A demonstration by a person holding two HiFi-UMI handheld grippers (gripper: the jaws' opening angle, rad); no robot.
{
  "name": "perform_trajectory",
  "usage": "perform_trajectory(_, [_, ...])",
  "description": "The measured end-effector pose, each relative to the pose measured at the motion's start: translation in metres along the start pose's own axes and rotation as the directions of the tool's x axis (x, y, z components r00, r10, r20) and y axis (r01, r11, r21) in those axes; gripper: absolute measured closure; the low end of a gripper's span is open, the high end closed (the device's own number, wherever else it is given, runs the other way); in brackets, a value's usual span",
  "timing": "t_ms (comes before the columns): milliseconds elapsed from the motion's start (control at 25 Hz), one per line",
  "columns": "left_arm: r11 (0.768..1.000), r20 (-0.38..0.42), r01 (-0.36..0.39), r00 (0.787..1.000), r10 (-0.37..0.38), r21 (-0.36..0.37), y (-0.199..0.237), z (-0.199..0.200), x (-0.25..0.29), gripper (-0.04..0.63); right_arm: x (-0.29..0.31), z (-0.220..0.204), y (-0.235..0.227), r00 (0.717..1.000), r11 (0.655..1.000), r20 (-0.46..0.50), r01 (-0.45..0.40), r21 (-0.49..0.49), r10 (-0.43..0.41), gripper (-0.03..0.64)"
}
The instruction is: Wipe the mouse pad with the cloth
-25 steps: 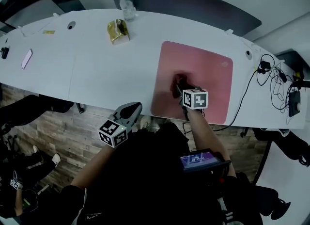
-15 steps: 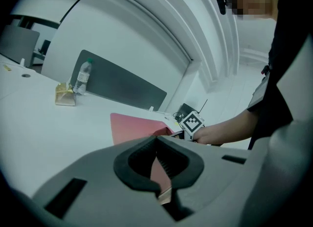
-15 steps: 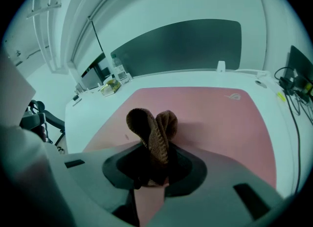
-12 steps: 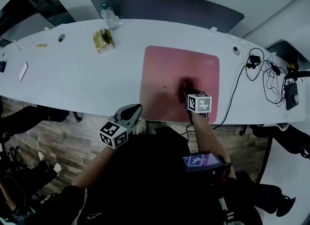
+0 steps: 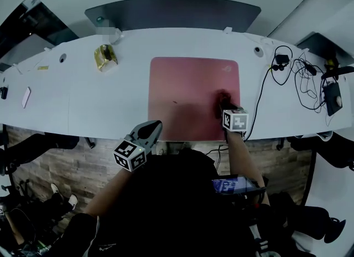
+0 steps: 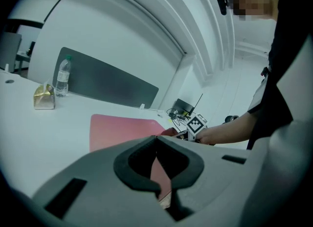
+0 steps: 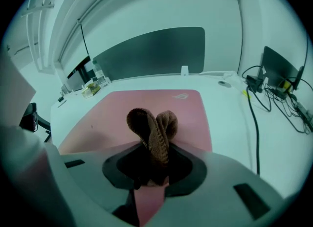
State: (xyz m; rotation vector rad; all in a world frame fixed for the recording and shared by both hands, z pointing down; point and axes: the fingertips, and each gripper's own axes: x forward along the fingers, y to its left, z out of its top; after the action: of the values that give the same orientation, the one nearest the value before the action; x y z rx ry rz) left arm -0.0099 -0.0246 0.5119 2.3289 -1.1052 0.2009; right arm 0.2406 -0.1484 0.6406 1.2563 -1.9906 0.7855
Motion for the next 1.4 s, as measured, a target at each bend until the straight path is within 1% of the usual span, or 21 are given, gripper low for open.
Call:
perform_trajectory(280, [0.999,-0.007,0.019,1.0,-0.019,0.03,-0.019,0.007,0.033,0.586,-0.018,-0.011,-0.062,0.998,0.997,0.014,0.055,0.062,-0.056,0.497])
perform_trajectory(400, [0.998,0.0,0.032,0.999,-0.032,0.047,-0.028,0.012,0.048,0.587,-0.023,-0.011,-0.081,0.998,0.995,0.029,0.061,0.081,-0.064,0.497])
perform_trajectory(520, [0.998,-0.011,0.043,0.999,-0.043,0.052,-0.036,0.007,0.058,0.586,-0.027,-0.014,-0.098,0.996,0.99,0.043,0.078,0.117,-0.083,0.497])
perform_trajectory(640, [0.998,-0.023,0.042,0.999,-0.041,0.056,-0.04,0.004,0.064,0.586,-0.033,-0.021,-0.114,0.993,0.985,0.033,0.111,0.135,-0.116,0.497])
perform_trajectory(800, [0.997,-0.017,0.036,0.999,-0.035,0.062,-0.044,0.008,0.071,0.587,-0.044,-0.029,-0.132,0.989,0.983,0.024,0.14,0.123,-0.144,0.497])
perform_trajectory(960, [0.998,-0.029,0.015,0.999,-0.014,0.055,-0.044,0.006,0.072,0.586,-0.052,-0.018,-0.143,0.986,0.98,0.071,0.14,0.141,-0.151,0.497])
perform_trajectory(1040, [0.998,-0.03,0.009,1.0,-0.007,0.057,-0.044,0.005,0.074,0.586,-0.052,-0.006,-0.149,0.983,0.982,0.1,0.143,0.122,-0.155,0.497])
perform_trajectory(1120, [0.998,-0.022,0.002,1.0,0.0,0.067,-0.046,0.008,0.074,0.588,-0.049,0.005,-0.155,0.981,0.985,0.107,0.154,0.078,-0.161,0.497])
perform_trajectory(1280, [0.995,0.022,-0.051,0.999,0.049,0.091,-0.043,0.02,0.067,0.586,-0.033,0.02,-0.161,0.978,0.981,0.089,0.193,-0.025,-0.19,0.498])
perform_trajectory(1400, [0.993,0.048,-0.09,0.995,0.087,0.073,-0.039,0.021,0.06,0.586,-0.019,0.022,-0.152,0.98,0.978,0.064,0.192,-0.085,-0.186,0.497])
